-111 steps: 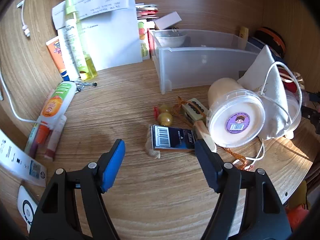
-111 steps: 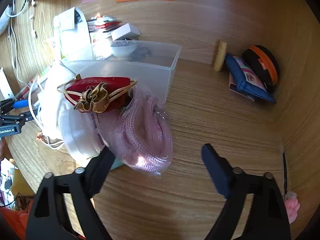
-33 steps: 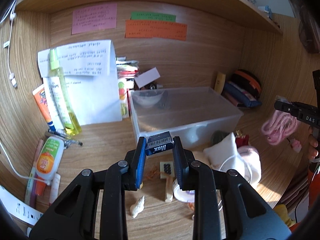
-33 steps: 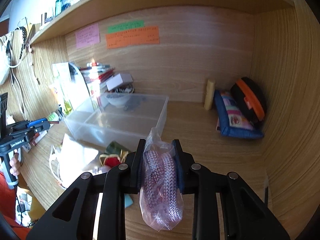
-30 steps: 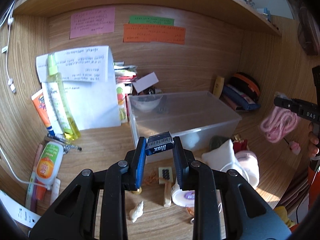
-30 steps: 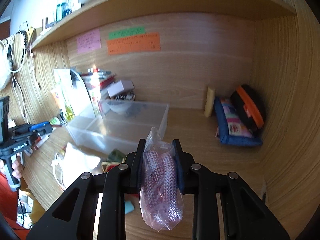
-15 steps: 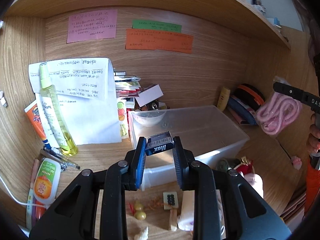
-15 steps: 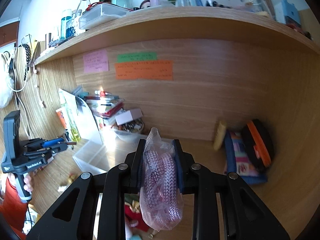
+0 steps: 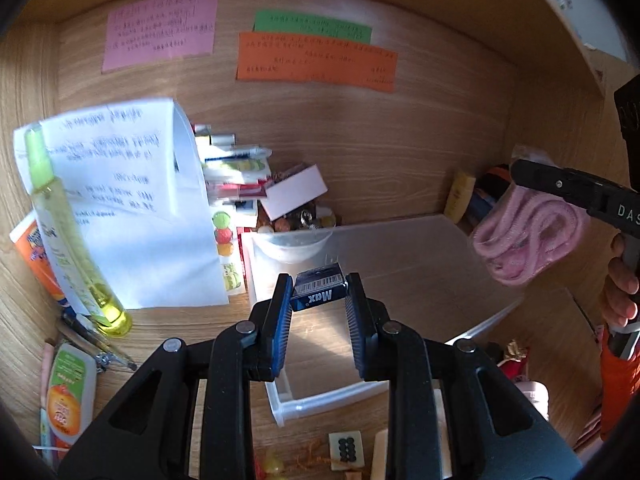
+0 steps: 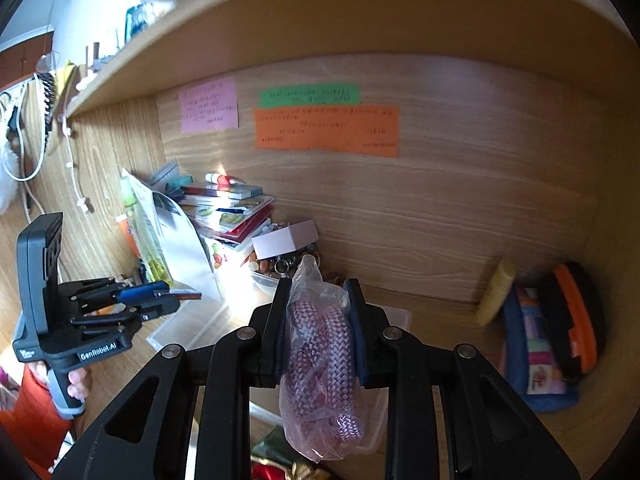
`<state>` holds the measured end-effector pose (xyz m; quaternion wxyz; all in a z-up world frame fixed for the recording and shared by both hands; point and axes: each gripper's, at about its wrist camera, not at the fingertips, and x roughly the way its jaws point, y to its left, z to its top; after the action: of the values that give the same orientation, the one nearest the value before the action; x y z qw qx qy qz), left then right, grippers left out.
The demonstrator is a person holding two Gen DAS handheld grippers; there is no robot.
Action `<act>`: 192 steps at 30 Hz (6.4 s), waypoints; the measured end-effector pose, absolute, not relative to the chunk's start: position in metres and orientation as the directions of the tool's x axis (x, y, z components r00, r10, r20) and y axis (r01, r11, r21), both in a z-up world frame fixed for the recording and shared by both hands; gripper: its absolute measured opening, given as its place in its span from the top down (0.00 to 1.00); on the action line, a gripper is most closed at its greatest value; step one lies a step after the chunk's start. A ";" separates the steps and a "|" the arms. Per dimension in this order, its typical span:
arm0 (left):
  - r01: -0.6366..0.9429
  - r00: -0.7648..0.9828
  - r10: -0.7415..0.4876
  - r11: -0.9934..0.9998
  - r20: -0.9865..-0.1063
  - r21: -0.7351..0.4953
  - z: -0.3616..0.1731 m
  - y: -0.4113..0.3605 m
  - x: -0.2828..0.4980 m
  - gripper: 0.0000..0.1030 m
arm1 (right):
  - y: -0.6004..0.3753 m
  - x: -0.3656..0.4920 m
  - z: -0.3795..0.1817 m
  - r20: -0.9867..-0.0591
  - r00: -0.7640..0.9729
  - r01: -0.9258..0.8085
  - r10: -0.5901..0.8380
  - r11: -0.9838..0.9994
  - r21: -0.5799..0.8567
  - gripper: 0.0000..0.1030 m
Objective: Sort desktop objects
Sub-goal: 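Carry the pink mesh bag and blue Max box over the clear plastic box, then open both tools to drop the mesh bag and Max box into the box, then grasp the pink round fan with the right tool while the left grasps the seashell, then carry the fan and seashell over the clear box and release both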
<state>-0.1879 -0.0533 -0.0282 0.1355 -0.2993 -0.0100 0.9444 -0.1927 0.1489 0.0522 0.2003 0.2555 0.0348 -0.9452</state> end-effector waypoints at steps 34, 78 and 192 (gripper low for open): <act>-0.255 -0.745 0.189 -0.967 -0.639 0.011 -0.064 -0.031 -0.205 0.49 | 0.118 -0.225 -0.036 -0.644 -0.703 0.411 -0.301 -0.911 -0.023 0.30; -0.054 -0.804 0.063 -0.998 -0.591 -0.033 -0.037 -0.100 -0.078 0.03 | 0.176 -0.096 -0.019 -0.542 -0.796 0.351 -0.270 -0.935 -0.050 0.01; -0.238 -0.790 0.233 -0.969 -0.567 -0.067 -0.035 -0.049 -0.160 0.83 | 0.187 -0.196 0.009 -0.594 -0.704 0.389 -0.389 -0.911 0.136 0.41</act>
<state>-0.1596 -0.0491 -0.0349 0.1244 -0.2990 0.0037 0.9461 -0.1961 0.1866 0.0086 0.2105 0.3219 -0.0001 -0.9231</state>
